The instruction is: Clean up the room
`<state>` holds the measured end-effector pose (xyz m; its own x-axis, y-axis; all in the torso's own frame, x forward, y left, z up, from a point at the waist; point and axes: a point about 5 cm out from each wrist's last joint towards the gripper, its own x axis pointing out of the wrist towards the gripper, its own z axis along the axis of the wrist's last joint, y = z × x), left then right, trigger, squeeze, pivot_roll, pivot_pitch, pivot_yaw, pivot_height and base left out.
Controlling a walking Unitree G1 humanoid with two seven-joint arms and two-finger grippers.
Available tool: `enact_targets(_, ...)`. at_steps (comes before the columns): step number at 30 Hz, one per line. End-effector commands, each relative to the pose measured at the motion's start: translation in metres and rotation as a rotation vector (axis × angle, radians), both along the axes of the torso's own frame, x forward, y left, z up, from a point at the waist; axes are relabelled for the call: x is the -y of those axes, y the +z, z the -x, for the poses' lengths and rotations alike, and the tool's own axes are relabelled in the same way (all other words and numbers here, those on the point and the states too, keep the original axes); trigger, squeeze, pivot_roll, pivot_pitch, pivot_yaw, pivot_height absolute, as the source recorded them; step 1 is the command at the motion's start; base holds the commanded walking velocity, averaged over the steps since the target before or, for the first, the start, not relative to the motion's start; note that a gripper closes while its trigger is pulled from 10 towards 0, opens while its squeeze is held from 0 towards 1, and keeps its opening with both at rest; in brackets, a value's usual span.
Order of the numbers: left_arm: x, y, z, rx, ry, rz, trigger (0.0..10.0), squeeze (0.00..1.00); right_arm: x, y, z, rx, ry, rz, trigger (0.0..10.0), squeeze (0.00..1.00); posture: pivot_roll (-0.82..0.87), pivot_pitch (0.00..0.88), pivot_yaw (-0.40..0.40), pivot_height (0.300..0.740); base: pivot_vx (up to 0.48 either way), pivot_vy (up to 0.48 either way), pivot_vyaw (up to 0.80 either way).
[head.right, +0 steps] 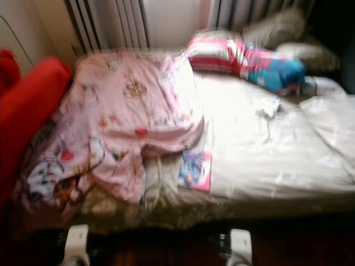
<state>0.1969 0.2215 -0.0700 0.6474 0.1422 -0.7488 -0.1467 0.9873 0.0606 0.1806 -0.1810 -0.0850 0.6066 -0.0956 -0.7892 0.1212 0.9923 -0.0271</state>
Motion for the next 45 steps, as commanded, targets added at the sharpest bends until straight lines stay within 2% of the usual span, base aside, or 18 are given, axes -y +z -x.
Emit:
enact_targets(1, 0.004, -0.002, 0.002, -0.005, -0.003, 0.012, 10.0, 0.00, 0.006, -0.001, 0.003, -0.009, -0.018, 0.006, 10.0, 0.00, -0.08, 0.090, 0.022, 0.740, 0.000, 0.000, 0.00)
enact_targets(5, 0.008, 0.000, -0.003, 0.004, -0.009, 0.017, 10.0, 0.00, 0.006, -0.001, 0.003, -0.007, -0.018, 0.004, 10.0, 0.00, -0.08, 0.095, 0.024, 0.740, 0.000, 0.000, 0.00)
enact_targets(12, 0.010, 0.000, -0.004, 0.009, -0.011, 0.024, 10.0, 0.00, 0.005, 0.000, 0.002, 0.000, -0.017, 0.000, 10.0, 0.00, -0.08, 0.096, 0.026, 0.740, 0.000, 0.000, 0.00)
enact_targets(17, 0.009, -0.001, -0.001, 0.012, -0.009, 0.028, 10.0, 0.00, 0.003, 0.002, -0.003, 0.022, -0.027, -0.014, 10.0, 0.00, -0.08, 0.097, 0.026, 0.740, 0.278, 0.000, 0.00)
enact_targets(23, 0.008, -0.001, -0.001, 0.017, -0.012, 0.028, 10.0, 0.00, 0.002, 0.005, -0.008, 0.039, -0.019, -0.019, 10.0, 0.00, -0.08, 0.095, 0.024, 0.740, 0.295, 0.000, 0.73)
enact_targets(40, 0.012, -0.002, 0.000, 0.015, -0.024, 0.030, 10.0, 0.00, 0.001, 0.007, -0.012, 0.055, -0.045, -0.047, 10.0, 0.00, -0.08, 0.099, 0.020, 0.740, 0.295, 0.000, 0.00)
enact_targets(45, 0.013, -0.002, -0.001, 0.016, -0.028, 0.030, 10.0, 0.00, 0.002, 0.011, -0.021, 0.088, -0.051, -0.055, 10.0, 0.00, -0.08, 0.098, 0.022, 0.740, 0.109, 0.000, 0.00)
